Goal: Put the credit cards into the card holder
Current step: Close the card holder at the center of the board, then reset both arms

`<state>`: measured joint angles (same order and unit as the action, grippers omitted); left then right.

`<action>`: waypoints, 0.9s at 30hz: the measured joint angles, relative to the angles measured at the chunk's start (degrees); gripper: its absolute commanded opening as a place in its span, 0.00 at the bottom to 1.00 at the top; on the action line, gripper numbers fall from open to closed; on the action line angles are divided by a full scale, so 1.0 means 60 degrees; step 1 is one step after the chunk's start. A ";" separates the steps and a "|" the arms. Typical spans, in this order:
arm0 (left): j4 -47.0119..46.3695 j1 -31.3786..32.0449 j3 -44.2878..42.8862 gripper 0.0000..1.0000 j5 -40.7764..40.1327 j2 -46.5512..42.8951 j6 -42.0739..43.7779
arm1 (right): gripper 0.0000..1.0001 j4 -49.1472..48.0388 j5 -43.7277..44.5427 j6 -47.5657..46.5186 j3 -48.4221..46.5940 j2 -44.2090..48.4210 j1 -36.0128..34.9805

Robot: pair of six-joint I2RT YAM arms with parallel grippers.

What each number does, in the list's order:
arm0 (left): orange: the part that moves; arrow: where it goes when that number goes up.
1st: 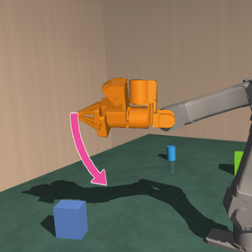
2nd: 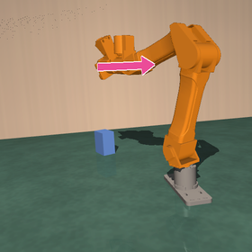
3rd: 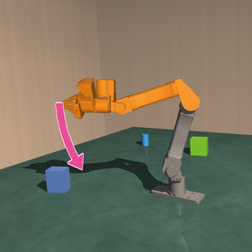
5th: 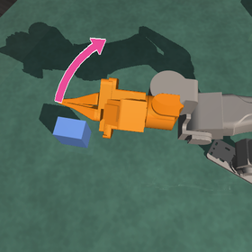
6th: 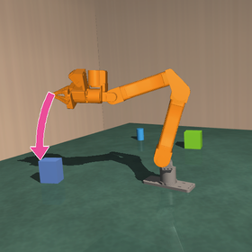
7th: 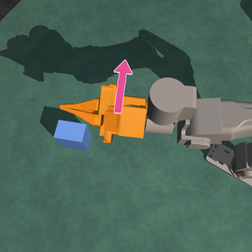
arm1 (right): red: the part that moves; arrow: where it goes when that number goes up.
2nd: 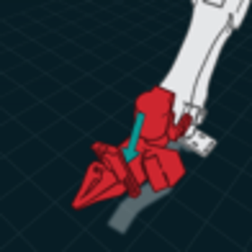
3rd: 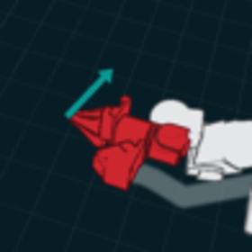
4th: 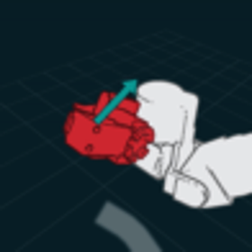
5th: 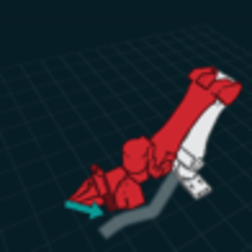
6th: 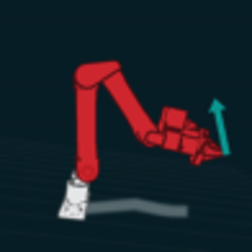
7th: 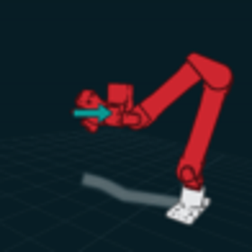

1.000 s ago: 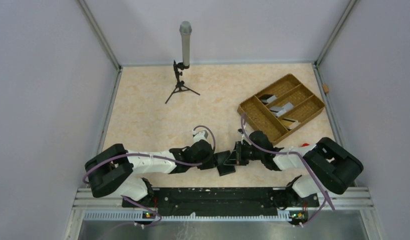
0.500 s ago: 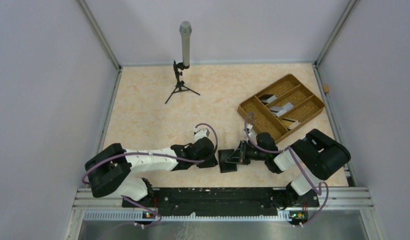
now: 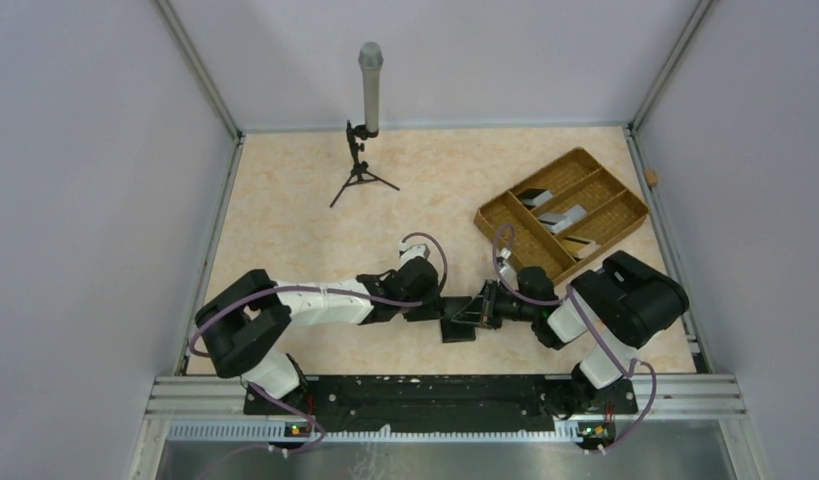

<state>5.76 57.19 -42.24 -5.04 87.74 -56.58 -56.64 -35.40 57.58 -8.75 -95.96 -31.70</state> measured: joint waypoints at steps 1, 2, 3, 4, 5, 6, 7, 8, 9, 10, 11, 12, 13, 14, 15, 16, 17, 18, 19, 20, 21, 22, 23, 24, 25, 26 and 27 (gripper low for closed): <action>-0.0084 -0.0091 -0.0051 0.40 0.0098 0.0160 0.0025 | 0.00 -0.0044 0.0000 0.0062 0.0004 -0.0036 0.0000; -0.0160 -0.0149 -0.0073 0.40 0.0178 0.0284 0.0033 | 0.00 -0.0069 0.0011 0.0124 0.0004 -0.0073 0.0000; -0.0255 -0.0219 -0.0113 0.39 0.0310 0.0364 0.0036 | 0.00 -0.0157 0.0015 0.0197 0.0004 -0.0142 0.0000; -0.0335 -0.0277 -0.0157 0.39 0.0346 0.0426 0.0073 | 0.00 -0.0222 0.0015 0.0255 0.0004 -0.0197 0.0000; -0.0408 -0.0324 -0.0178 0.39 0.0408 0.0488 0.0098 | 0.00 -0.0284 0.0011 0.0313 0.0004 -0.0248 0.0000; -0.0463 -0.0368 -0.0197 0.39 0.0455 0.0532 0.0124 | 0.00 -0.0379 0.0011 0.0368 0.0004 -0.0317 0.0000; -0.0492 -0.0408 -0.0226 0.39 0.0484 0.0572 0.0157 | 0.00 -0.0466 0.0007 0.0423 0.0000 -0.0382 0.0000; -0.0514 -0.0437 -0.0244 0.39 0.0514 0.0594 0.0178 | 0.00 -0.0525 0.0004 0.0452 0.0000 -0.0426 0.0000; -0.0532 -0.0470 -0.0255 0.38 0.0543 0.0612 0.0204 | 0.00 -0.0583 0.0000 0.0470 0.0000 -0.0459 0.0000; -0.0539 -0.0503 -0.0259 0.38 0.0579 0.0616 0.0215 | 0.00 -0.0612 0.0000 0.0499 0.0000 -0.0474 0.0000; -0.0539 -0.0539 -0.0259 0.39 0.0627 0.0616 0.0229 | 0.00 -0.0608 -0.0004 0.0503 0.0004 -0.0474 0.0000; -0.0539 -0.0586 -0.0259 0.39 0.0667 0.0616 0.0248 | 0.00 -0.0605 0.0000 0.0506 0.0004 -0.0452 0.0000; -0.0539 -0.0616 -0.0259 0.39 0.0696 0.0616 0.0259 | 0.00 -0.0583 0.0000 0.0495 0.0004 -0.0390 0.0000; -0.0543 -0.0656 -0.0255 0.41 0.0710 0.0608 0.0280 | 0.00 -0.0492 0.0004 0.0481 0.0000 -0.0273 0.0000; -0.0539 -0.0692 -0.0255 0.43 0.0718 0.0586 0.0302 | 0.00 -0.0346 0.0018 0.0433 -0.0015 -0.0160 0.0000; -0.0539 -0.0739 -0.0240 0.47 0.0721 0.0546 0.0339 | 0.00 -0.0084 0.0051 0.0346 -0.0073 0.0033 0.0000; -0.0535 -0.0809 -0.0197 0.51 0.0710 0.0474 0.0393 | 0.00 0.0317 0.0120 0.0233 -0.0124 0.0295 0.0004; -0.0503 -0.0889 -0.0157 0.54 0.0688 0.0382 0.0459 | 0.00 0.0903 0.0219 0.0073 -0.0200 0.0674 0.0025; -0.0455 -0.1013 -0.0106 0.61 0.0674 0.0259 0.0521 | 0.02 0.1461 0.0321 -0.0113 -0.0295 0.1009 0.0058; -0.0401 -0.1118 -0.0080 0.66 0.0659 0.0168 0.0576 | 0.06 0.2157 0.0455 -0.0346 -0.0452 0.1388 0.0084; -0.0335 -0.1253 -0.0058 0.70 0.0659 0.0066 0.0670 | 0.09 0.3034 0.0634 -0.0648 -0.0707 0.1810 0.0120; -0.0240 -0.1428 -0.0044 0.75 0.0670 -0.0055 0.0743 | 0.12 0.3803 0.0863 -0.0965 -0.0984 0.2157 0.0146; -0.0142 -0.1632 -0.0044 0.80 0.0674 -0.0182 0.0856 | 0.15 0.4681 0.1100 -0.1333 -0.1355 0.2473 0.0186; -0.0062 -0.1843 -0.0044 0.84 0.0692 -0.0306 0.0965 | 0.19 0.5406 0.1290 -0.1654 -0.1727 0.2736 0.0215; 0.0044 -0.2087 -0.0044 0.88 0.0688 -0.0463 0.1082 | 0.21 0.6193 0.1450 -0.2040 -0.2237 0.3009 0.0251; 0.0149 -0.2280 -0.0044 0.92 0.0688 -0.0605 0.1206 | 0.24 0.6750 0.1537 -0.2346 -0.2659 0.3184 0.0255; 0.0386 -0.2510 -0.0051 0.95 0.0685 -0.0856 0.1395 | 0.27 0.7340 0.1585 -0.2699 -0.3191 0.3348 0.0262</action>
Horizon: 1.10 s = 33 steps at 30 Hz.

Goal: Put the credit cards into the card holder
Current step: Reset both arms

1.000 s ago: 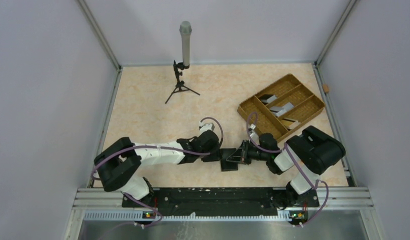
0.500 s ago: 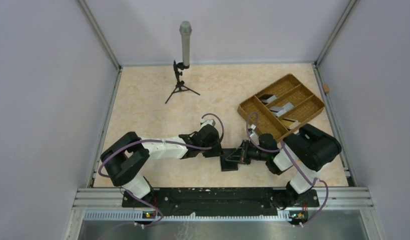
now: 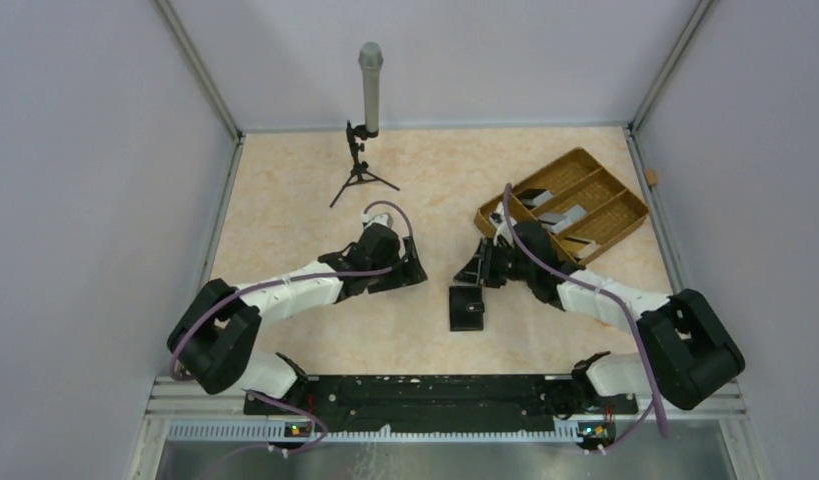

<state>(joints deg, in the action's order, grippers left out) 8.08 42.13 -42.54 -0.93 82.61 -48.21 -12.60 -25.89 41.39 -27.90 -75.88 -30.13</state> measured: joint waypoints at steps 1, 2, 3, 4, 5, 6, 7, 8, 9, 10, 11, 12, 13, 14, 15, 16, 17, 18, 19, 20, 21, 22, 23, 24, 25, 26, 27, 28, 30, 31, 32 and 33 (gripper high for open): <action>0.0084 -0.0178 0.0000 0.97 -0.0007 -0.0102 0.0076 | 0.32 0.0339 0.0011 -0.0226 -0.0361 0.0091 0.0000; 0.0339 -0.0419 -0.0058 0.99 -0.0007 -0.0306 0.0251 | 0.38 0.0783 0.0025 -0.0506 -0.0831 0.0182 0.0000; 0.0543 -0.0601 -0.0117 0.99 0.0004 -0.0470 0.0382 | 0.45 0.1158 0.0055 -0.0747 -0.1260 0.0273 0.0000; 0.0743 -0.0827 -0.0186 0.99 0.0022 -0.0681 0.0539 | 0.50 0.1515 0.0106 -0.0947 -0.1599 0.0350 0.0000; 0.0936 -0.1027 -0.0259 0.99 0.0069 -0.0896 0.0645 | 0.55 0.1898 0.0211 -0.1173 -0.1949 0.0455 0.0000; 0.1129 -0.1293 -0.0339 0.99 0.0197 -0.1155 0.0794 | 0.58 0.2328 0.0382 -0.1377 -0.2269 0.0568 0.0000; 0.1271 -0.1537 -0.0401 0.99 0.0255 -0.1366 0.0896 | 0.60 0.2688 0.0565 -0.1548 -0.2524 0.0659 0.0011; 0.1475 -0.1894 -0.0488 0.99 0.0401 -0.1654 0.1056 | 0.60 0.3118 0.0820 -0.1738 -0.2809 0.0761 0.0040; 0.1701 -0.2306 -0.0586 0.99 0.0521 -0.1949 0.1198 | 0.61 0.3428 0.0980 -0.1869 -0.2973 0.0823 0.0076; 0.1880 -0.2707 -0.0678 0.99 0.0601 -0.2197 0.1348 | 0.61 0.3807 0.1158 -0.1993 -0.3162 0.0892 0.0200; 0.2073 -0.3096 -0.0776 0.99 0.0739 -0.2408 0.1472 | 0.61 0.4116 0.1308 -0.2095 -0.3279 0.0958 0.0368; 0.2259 -0.3581 -0.0874 0.99 0.0947 -0.2634 0.1617 | 0.62 0.4397 0.1410 -0.2153 -0.3344 0.1024 0.0619; 0.2437 -0.4142 -0.0965 0.99 0.1173 -0.2860 0.1796 | 0.62 0.4692 0.1541 -0.2211 -0.3362 0.1111 0.0984; 0.2619 -0.4674 -0.1049 0.99 0.1388 -0.3038 0.1931 | 0.62 0.4980 0.1657 -0.2229 -0.3359 0.1217 0.1348; 0.2863 -0.5329 -0.1155 0.99 0.1643 -0.3213 0.2135 | 0.62 0.5293 0.1800 -0.2240 -0.3355 0.1341 0.1821; 0.3060 -0.5748 -0.1235 0.99 0.1767 -0.3308 0.2288 | 0.62 0.5584 0.1982 -0.2259 -0.3351 0.1515 0.2269; 0.3304 -0.6175 -0.1344 0.99 0.1836 -0.3384 0.2448 | 0.63 0.5792 0.2164 -0.2284 -0.3348 0.1687 0.2565; 0.3603 -0.6594 -0.1486 0.99 0.1832 -0.3450 0.2667 | 0.63 0.6069 0.2466 -0.2317 -0.3348 0.1956 0.2954; 0.3876 -0.6878 -0.1632 0.99 0.1774 -0.3523 0.2874 | 0.63 0.6266 0.2747 -0.2353 -0.3348 0.2197 0.3166; 0.4164 -0.7078 -0.1796 0.99 0.1636 -0.3628 0.3122 | 0.63 0.6513 0.3169 -0.2401 -0.3348 0.2535 0.3337; 0.4401 -0.7176 -0.1945 0.99 0.1479 -0.3759 0.3344 | 0.63 0.6714 0.3534 -0.2459 -0.3348 0.2874 0.3410; 0.4619 -0.7220 -0.2102 0.99 0.1253 -0.3949 0.3592 | 0.63 0.6878 0.3967 -0.2535 -0.3348 0.3275 0.3424; 0.4794 -0.7224 -0.2255 0.99 0.1045 -0.4218 0.3832 | 0.63 0.6972 0.4357 -0.2630 -0.3348 0.3690 0.3428; 0.4863 -0.7220 -0.2324 0.99 0.0900 -0.4484 0.3982 | 0.63 0.7027 0.4743 -0.2765 -0.3348 0.4135 0.3428; 0.4863 -0.7220 -0.2335 0.99 0.0743 -0.4812 0.4135 | 0.63 0.7031 0.5005 -0.2881 -0.3348 0.4484 0.3428; 0.4863 -0.7220 -0.2313 0.99 0.0623 -0.5217 0.4313 | 0.63 0.6976 0.5337 -0.3042 -0.3322 0.4907 0.3428; 0.4783 -0.7220 -0.2233 0.99 0.0488 -0.5661 0.4470 | 0.63 0.6845 0.5628 -0.3228 -0.3228 0.5366 0.3428; 0.4656 -0.7220 -0.2102 0.99 0.0415 -0.6043 0.4594 | 0.63 0.6747 0.5854 -0.3384 -0.3147 0.5748 0.3428; 0.4255 -0.7220 -0.1537 0.99 0.0200 -0.6976 0.4889 | 0.63 0.6470 0.6237 -0.3683 -0.2889 0.6437 0.3428; 0.4080 -0.7220 -0.1198 0.99 0.0124 -0.7413 0.5016 | 0.63 0.6375 0.6382 -0.3807 -0.2772 0.6736 0.3428; 0.3989 -0.7220 -0.0940 0.99 0.0066 -0.7719 0.5074 | 0.63 0.6309 0.6462 -0.3905 -0.2696 0.6910 0.3428; 0.3854 -0.7220 -0.0648 0.99 0.0033 -0.8011 0.5147 | 0.63 0.6207 0.6557 -0.4007 -0.2601 0.7012 0.3428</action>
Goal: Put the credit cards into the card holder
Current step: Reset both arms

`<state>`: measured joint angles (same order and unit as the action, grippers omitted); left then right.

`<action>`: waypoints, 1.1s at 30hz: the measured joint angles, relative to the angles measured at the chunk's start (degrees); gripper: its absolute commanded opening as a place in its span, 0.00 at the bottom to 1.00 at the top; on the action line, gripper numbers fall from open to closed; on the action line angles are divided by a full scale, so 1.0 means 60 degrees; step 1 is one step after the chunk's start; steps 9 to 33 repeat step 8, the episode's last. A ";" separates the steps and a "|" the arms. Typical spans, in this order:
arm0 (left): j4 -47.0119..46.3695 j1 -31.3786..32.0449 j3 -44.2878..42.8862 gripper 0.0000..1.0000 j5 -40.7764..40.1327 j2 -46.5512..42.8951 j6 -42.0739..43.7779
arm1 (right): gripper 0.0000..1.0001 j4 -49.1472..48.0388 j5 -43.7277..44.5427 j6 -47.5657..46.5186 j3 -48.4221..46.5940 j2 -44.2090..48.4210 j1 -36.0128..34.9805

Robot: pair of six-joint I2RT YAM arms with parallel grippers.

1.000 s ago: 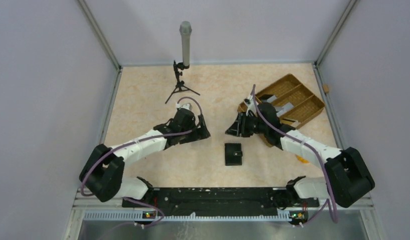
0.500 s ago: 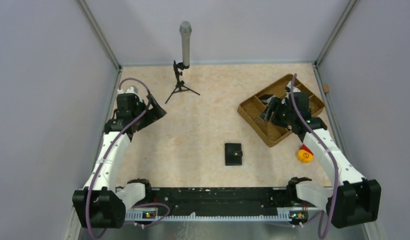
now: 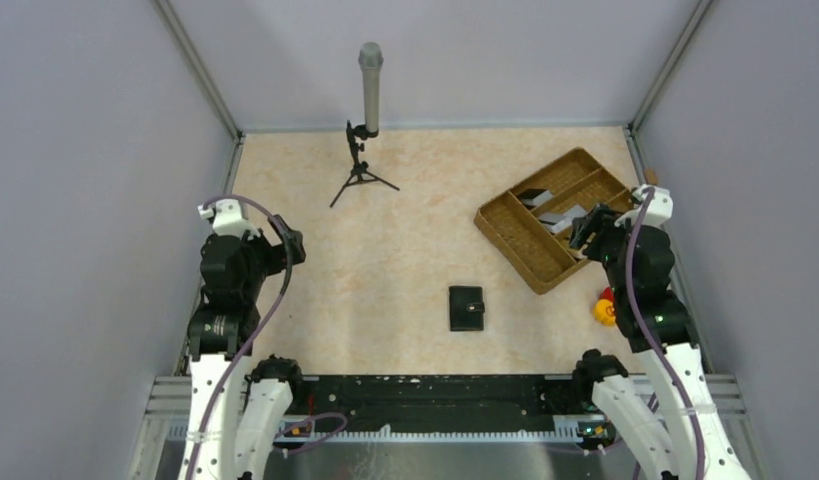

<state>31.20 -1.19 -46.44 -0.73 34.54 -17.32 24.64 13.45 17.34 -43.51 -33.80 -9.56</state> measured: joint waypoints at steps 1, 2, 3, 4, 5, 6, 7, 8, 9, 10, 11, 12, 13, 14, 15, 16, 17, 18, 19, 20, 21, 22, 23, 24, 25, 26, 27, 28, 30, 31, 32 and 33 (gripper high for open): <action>-0.0055 0.0000 0.0200 0.99 -0.0011 -0.0171 0.0062 | 0.63 0.0000 0.0015 -0.0051 0.0015 -0.0004 0.0000; -0.0069 0.0000 0.0295 0.99 -0.0022 -0.0244 0.0106 | 0.63 -0.0036 0.0047 -0.0113 0.0058 -0.0033 0.0000; -0.0091 0.0000 0.0361 0.99 -0.0036 -0.0270 0.0146 | 0.63 -0.0033 0.0055 -0.0149 0.0087 -0.0076 0.0000; -0.0138 0.0000 0.0379 0.99 -0.0040 -0.0273 0.0168 | 0.63 -0.0047 0.0058 -0.0175 0.0120 -0.0113 0.0000; -0.0204 0.0000 0.0382 0.99 -0.0044 -0.0273 0.0178 | 0.63 -0.0033 0.0062 -0.0204 0.0131 -0.0149 0.0000; -0.0251 0.0000 0.0382 0.99 -0.0040 -0.0273 0.0197 | 0.63 -0.0036 0.0066 -0.0215 0.0131 -0.0153 0.0000; -0.0280 0.0000 0.0382 0.99 -0.0044 -0.0277 0.0208 | 0.63 -0.0044 0.0066 -0.0219 0.0131 -0.0193 0.0000; -0.0306 0.0000 0.0382 0.99 -0.0044 -0.0284 0.0211 | 0.63 -0.0040 0.0062 -0.0222 0.0131 -0.0200 0.0000; -0.0306 0.0000 0.0382 0.99 -0.0044 -0.0284 0.0211 | 0.63 -0.0040 0.0062 -0.0222 0.0131 -0.0200 0.0000; -0.0306 0.0000 0.0382 0.99 -0.0044 -0.0284 0.0211 | 0.63 -0.0040 0.0062 -0.0222 0.0131 -0.0200 0.0000; -0.0306 0.0000 0.0382 0.99 -0.0044 -0.0284 0.0211 | 0.63 -0.0040 0.0062 -0.0222 0.0131 -0.0200 0.0000; -0.0306 0.0000 0.0382 0.99 -0.0044 -0.0284 0.0211 | 0.63 -0.0040 0.0062 -0.0222 0.0131 -0.0200 0.0000; -0.0306 0.0000 0.0382 0.99 -0.0044 -0.0284 0.0211 | 0.63 -0.0040 0.0062 -0.0222 0.0131 -0.0200 0.0000; -0.0306 0.0000 0.0382 0.99 -0.0044 -0.0284 0.0211 | 0.63 -0.0040 0.0062 -0.0222 0.0131 -0.0200 0.0000; -0.0306 0.0000 0.0382 0.99 -0.0044 -0.0284 0.0211 | 0.63 -0.0040 0.0062 -0.0222 0.0131 -0.0200 0.0000; -0.0306 0.0000 0.0382 0.99 -0.0044 -0.0284 0.0211 | 0.63 -0.0040 0.0062 -0.0222 0.0131 -0.0200 0.0000; -0.0306 0.0000 0.0382 0.99 -0.0044 -0.0284 0.0211 | 0.63 -0.0040 0.0062 -0.0222 0.0131 -0.0200 0.0000; -0.0306 0.0000 0.0382 0.99 -0.0044 -0.0284 0.0211 | 0.63 -0.0040 0.0062 -0.0222 0.0131 -0.0200 0.0000; -0.0306 0.0000 0.0382 0.99 -0.0044 -0.0284 0.0211 | 0.63 -0.0040 0.0062 -0.0222 0.0131 -0.0200 0.0000; -0.0306 0.0000 0.0382 0.99 -0.0044 -0.0284 0.0211 | 0.63 -0.0040 0.0062 -0.0222 0.0131 -0.0200 0.0000; -0.0306 0.0000 0.0382 0.99 -0.0044 -0.0284 0.0211 | 0.63 -0.0040 0.0062 -0.0222 0.0131 -0.0200 0.0000; -0.0306 0.0000 0.0382 0.99 -0.0044 -0.0284 0.0211 | 0.63 -0.0040 0.0062 -0.0222 0.0131 -0.0200 0.0000; -0.0306 0.0000 0.0382 0.99 -0.0044 -0.0284 0.0211 | 0.63 -0.0040 0.0062 -0.0222 0.0131 -0.0200 0.0000; -0.0306 0.0000 0.0382 0.99 -0.0044 -0.0284 0.0211 | 0.63 -0.0040 0.0062 -0.0222 0.0131 -0.0200 0.0000; -0.0306 0.0000 0.0382 0.99 -0.0044 -0.0284 0.0211 | 0.63 -0.0040 0.0062 -0.0222 0.0131 -0.0200 0.0000; -0.0306 0.0000 0.0382 0.99 -0.0044 -0.0284 0.0211 | 0.63 -0.0040 0.0062 -0.0222 0.0131 -0.0200 0.0000; -0.0306 0.0000 0.0382 0.99 -0.0044 -0.0284 0.0211 | 0.63 -0.0040 0.0062 -0.0222 0.0131 -0.0200 0.0000; -0.0306 0.0000 0.0382 0.99 -0.0044 -0.0284 0.0211 | 0.63 -0.0040 0.0062 -0.0222 0.0131 -0.0200 0.0000; -0.0306 0.0000 0.0382 0.99 -0.0044 -0.0284 0.0211 | 0.63 -0.0040 0.0062 -0.0222 0.0131 -0.0200 0.0000; -0.0306 0.0000 0.0382 0.99 -0.0044 -0.0284 0.0211 | 0.63 -0.0040 0.0062 -0.0222 0.0131 -0.0200 0.0000; -0.0306 0.0000 0.0382 0.99 -0.0044 -0.0284 0.0211 | 0.63 -0.0040 0.0062 -0.0222 0.0131 -0.0200 0.0000; -0.0306 0.0000 0.0382 0.99 -0.0044 -0.0284 0.0211 | 0.63 -0.0040 0.0062 -0.0222 0.0131 -0.0200 0.0000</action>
